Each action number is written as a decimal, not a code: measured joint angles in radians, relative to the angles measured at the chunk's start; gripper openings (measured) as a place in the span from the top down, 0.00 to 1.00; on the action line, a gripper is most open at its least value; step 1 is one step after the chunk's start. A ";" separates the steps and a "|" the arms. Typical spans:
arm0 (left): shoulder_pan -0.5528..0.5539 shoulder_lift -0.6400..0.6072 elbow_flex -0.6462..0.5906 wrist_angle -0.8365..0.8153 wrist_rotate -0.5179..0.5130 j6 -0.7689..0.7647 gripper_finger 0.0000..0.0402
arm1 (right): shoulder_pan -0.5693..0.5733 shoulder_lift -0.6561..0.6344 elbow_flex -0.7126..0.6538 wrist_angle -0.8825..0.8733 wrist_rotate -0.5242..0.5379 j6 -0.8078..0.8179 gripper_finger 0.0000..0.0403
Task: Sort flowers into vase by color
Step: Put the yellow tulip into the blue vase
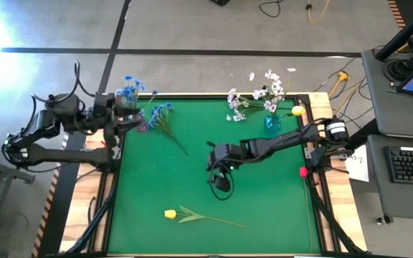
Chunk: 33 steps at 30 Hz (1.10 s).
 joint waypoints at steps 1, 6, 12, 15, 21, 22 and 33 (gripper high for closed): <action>-0.009 -0.003 0.000 0.004 0.007 -0.013 0.41 | 0.012 -0.002 0.000 -0.028 0.000 0.012 0.38; -0.065 -0.006 -0.035 0.074 0.025 -0.056 0.41 | 0.067 -0.017 0.000 -0.107 0.007 0.101 0.40; -0.153 0.025 -0.058 0.126 0.020 -0.064 0.41 | 0.125 -0.022 0.000 -0.207 0.007 0.189 0.43; -0.189 0.052 -0.059 0.155 0.013 -0.064 0.41 | 0.140 -0.027 0.000 -0.290 0.009 0.233 0.45; -0.229 0.110 -0.059 0.174 0.007 -0.047 0.41 | 0.164 -0.028 0.000 -0.445 0.011 0.303 0.46; -0.231 0.119 -0.059 0.173 0.006 -0.047 0.41 | 0.169 -0.028 0.000 -0.457 0.011 0.315 0.46; -0.270 0.200 -0.059 0.175 -0.011 -0.045 0.41 | 0.275 -0.008 0.000 -0.370 0.163 0.328 0.46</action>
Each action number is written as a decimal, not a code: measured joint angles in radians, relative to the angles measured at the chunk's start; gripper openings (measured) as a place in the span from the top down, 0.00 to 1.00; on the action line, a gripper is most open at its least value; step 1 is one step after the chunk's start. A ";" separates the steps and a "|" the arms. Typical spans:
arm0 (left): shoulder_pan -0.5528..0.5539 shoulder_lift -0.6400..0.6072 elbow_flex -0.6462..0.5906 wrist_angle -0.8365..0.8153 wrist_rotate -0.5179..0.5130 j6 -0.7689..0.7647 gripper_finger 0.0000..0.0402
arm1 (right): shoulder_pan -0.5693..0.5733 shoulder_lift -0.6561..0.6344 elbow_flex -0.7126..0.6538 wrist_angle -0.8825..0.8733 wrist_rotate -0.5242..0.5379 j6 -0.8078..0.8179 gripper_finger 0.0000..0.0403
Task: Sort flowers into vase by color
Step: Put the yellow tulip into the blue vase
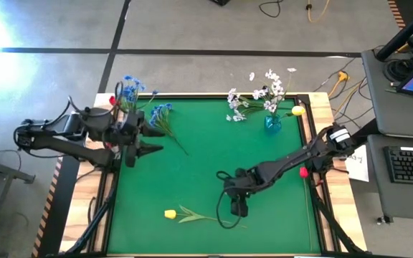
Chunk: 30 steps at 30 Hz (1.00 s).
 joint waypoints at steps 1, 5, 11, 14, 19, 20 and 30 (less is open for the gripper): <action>-0.016 0.008 0.000 0.005 0.000 0.000 0.41 | 0.011 0.004 0.000 0.024 0.016 0.000 0.46; -0.099 0.047 -0.023 0.090 -0.003 0.010 0.41 | 0.042 0.022 0.000 0.172 0.068 -0.001 0.46; -0.227 0.087 -0.040 0.144 -0.147 -0.001 0.41 | 0.052 0.043 0.008 0.286 0.122 -0.059 0.46; -0.296 0.111 -0.040 0.152 -0.228 -0.029 0.41 | 0.055 0.074 0.053 0.287 0.132 -0.109 0.46; -0.396 0.156 -0.040 0.176 -0.383 -0.071 0.41 | 0.074 0.161 0.165 0.284 0.164 -0.162 0.46; -0.411 0.166 -0.040 0.177 -0.404 -0.085 0.41 | 0.078 0.179 0.186 0.281 0.169 -0.167 0.46; -0.451 0.246 -0.037 0.266 -0.462 -0.101 0.41 | 0.087 0.374 0.340 0.175 0.190 -0.218 0.46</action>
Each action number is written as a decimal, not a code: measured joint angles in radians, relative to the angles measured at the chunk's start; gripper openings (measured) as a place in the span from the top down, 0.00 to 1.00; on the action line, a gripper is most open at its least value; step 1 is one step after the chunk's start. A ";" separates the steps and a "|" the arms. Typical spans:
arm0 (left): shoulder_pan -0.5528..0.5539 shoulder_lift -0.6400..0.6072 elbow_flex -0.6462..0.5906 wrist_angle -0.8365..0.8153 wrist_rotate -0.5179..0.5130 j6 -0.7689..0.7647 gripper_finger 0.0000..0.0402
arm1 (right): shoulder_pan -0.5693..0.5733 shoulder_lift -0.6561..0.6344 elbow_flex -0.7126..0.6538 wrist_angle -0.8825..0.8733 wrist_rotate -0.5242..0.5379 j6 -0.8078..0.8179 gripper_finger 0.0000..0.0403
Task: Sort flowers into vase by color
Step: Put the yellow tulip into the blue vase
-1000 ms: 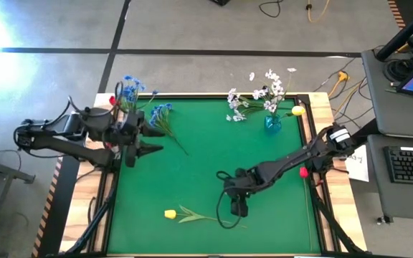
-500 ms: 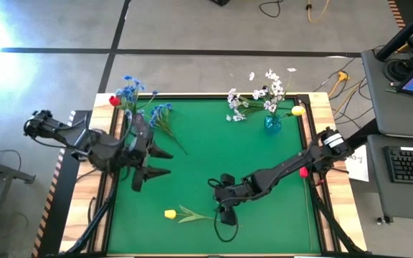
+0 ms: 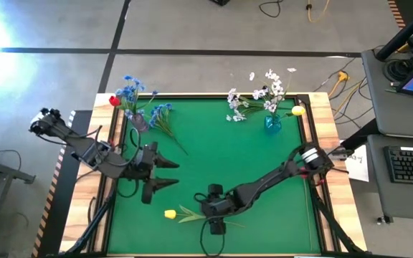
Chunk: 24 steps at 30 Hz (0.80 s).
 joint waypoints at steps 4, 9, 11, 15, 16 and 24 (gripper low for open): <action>0.000 0.022 0.000 0.019 -0.009 0.000 0.41 | 0.019 0.050 0.028 -0.006 0.009 0.000 0.46; 0.000 0.046 0.000 0.022 -0.010 -0.007 0.41 | 0.031 0.074 0.042 -0.043 0.053 0.020 0.46; 0.000 0.053 0.000 0.023 -0.010 -0.006 0.41 | 0.031 0.078 0.043 -0.062 0.059 0.027 0.47; 0.000 0.067 0.000 0.024 -0.010 0.013 0.41 | 0.031 0.082 0.042 -0.081 0.055 0.031 0.59; 0.000 0.070 0.000 0.024 -0.010 0.020 0.41 | 0.031 0.082 0.042 -0.084 0.055 0.031 0.64; 0.000 0.094 0.000 0.020 -0.010 0.031 0.41 | 0.031 0.083 0.038 -0.088 0.052 0.011 0.96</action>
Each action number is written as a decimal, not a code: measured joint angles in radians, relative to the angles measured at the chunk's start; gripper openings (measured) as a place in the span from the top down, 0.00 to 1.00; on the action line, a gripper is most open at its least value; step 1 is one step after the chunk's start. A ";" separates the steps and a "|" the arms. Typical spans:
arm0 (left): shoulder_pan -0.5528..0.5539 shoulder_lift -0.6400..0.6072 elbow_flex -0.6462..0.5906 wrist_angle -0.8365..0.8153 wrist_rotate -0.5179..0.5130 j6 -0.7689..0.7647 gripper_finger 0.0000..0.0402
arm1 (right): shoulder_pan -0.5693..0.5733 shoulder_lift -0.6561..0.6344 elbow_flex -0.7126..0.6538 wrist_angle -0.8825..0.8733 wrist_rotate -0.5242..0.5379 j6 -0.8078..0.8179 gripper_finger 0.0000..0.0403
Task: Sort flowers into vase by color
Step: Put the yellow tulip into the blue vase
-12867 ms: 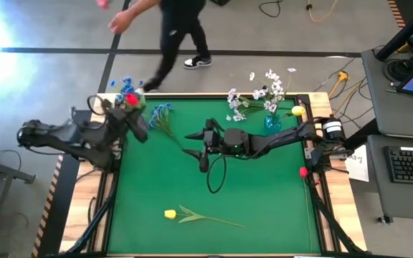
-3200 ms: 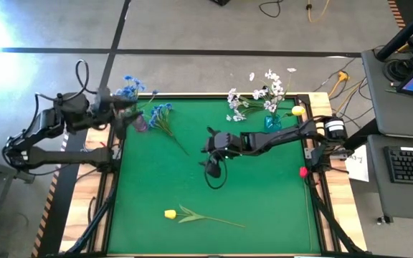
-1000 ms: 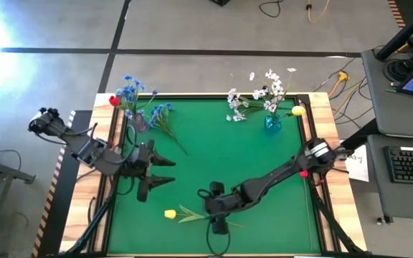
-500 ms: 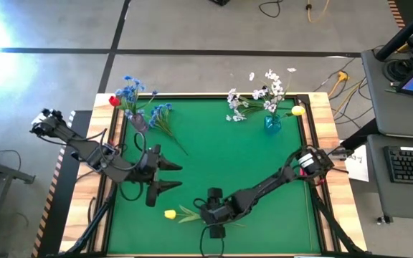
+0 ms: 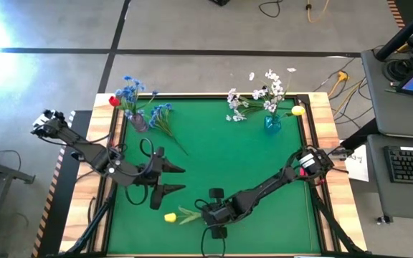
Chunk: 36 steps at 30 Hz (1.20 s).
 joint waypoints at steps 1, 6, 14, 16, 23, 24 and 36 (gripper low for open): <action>0.000 0.003 0.000 0.000 0.000 0.000 0.41 | 0.000 -0.003 0.000 0.000 0.000 0.000 0.97; 0.000 0.002 0.000 -0.012 0.000 0.028 0.41 | 0.018 -0.042 -0.011 -0.027 0.025 -0.036 0.98; 0.000 -0.017 -0.016 -0.027 -0.052 0.166 0.41 | 0.027 -0.236 -0.221 -0.044 0.075 -0.048 0.98; 0.000 -0.015 -0.026 -0.029 -0.052 0.200 0.41 | 0.027 -0.308 -0.332 0.076 0.079 -0.043 0.98; -0.001 -0.022 -0.101 0.049 -0.051 0.299 0.41 | 0.027 -0.547 -0.688 0.598 0.164 -0.058 0.98; -0.001 -0.026 -0.116 0.067 -0.052 0.317 0.41 | 0.027 -0.571 -0.721 0.640 0.187 -0.067 0.98; 0.012 -0.143 -0.314 0.314 -0.103 0.480 0.41 | -0.031 -0.680 -0.807 1.008 0.341 -0.331 0.98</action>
